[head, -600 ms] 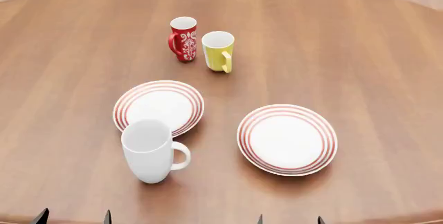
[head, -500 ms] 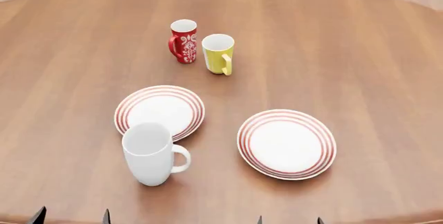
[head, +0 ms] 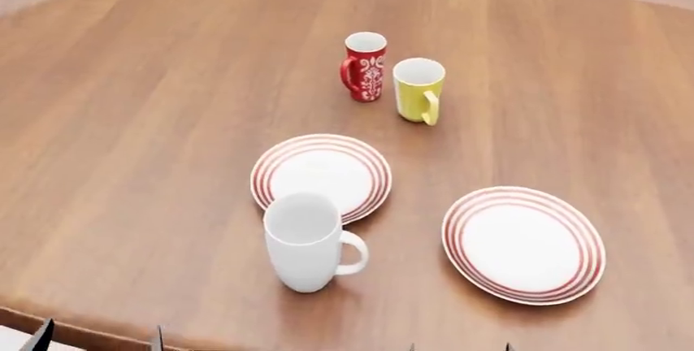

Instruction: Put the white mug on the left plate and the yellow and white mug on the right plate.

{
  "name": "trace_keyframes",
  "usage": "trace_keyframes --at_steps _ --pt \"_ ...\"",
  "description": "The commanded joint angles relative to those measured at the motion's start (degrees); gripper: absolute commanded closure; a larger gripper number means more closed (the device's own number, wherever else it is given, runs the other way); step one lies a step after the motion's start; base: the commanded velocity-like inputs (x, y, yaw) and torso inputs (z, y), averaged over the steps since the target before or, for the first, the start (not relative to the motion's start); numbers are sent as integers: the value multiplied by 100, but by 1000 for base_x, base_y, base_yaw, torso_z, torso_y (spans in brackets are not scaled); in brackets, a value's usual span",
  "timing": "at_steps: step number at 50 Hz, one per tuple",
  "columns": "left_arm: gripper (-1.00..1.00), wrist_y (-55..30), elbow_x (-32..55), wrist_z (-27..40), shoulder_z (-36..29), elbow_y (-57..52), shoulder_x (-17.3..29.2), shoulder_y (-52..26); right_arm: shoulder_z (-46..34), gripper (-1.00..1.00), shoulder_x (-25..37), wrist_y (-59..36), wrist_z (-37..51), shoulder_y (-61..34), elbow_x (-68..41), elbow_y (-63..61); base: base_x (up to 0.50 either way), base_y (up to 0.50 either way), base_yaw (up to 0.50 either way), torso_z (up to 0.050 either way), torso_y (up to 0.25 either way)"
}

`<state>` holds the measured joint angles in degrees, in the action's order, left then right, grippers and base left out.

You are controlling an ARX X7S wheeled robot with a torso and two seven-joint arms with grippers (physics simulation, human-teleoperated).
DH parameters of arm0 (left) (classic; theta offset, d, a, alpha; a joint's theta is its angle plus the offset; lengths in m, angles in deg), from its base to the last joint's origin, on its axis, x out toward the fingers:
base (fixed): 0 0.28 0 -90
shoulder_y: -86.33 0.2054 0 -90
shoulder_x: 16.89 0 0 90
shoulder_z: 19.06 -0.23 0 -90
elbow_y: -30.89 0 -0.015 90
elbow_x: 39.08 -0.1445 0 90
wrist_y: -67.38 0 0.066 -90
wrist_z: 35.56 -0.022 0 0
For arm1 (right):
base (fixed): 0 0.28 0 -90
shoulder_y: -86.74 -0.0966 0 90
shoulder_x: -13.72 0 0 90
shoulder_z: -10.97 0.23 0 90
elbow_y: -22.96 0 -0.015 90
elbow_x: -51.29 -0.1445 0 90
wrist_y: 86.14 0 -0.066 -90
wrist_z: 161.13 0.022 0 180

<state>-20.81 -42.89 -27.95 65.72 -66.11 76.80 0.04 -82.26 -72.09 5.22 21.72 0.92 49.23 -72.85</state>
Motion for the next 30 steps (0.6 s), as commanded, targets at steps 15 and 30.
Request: trace_keyframes --at_steps 15,30 --pt "-100 -111 119 245 -206 -147 204 -20 -253 -100 234 -92 184 8 -78 -214 27 5 500 0 0" --pt "-100 -299 230 326 -292 -345 298 -107 -208 -100 374 -373 172 -113 -446 -697 19 5 367 0 0"
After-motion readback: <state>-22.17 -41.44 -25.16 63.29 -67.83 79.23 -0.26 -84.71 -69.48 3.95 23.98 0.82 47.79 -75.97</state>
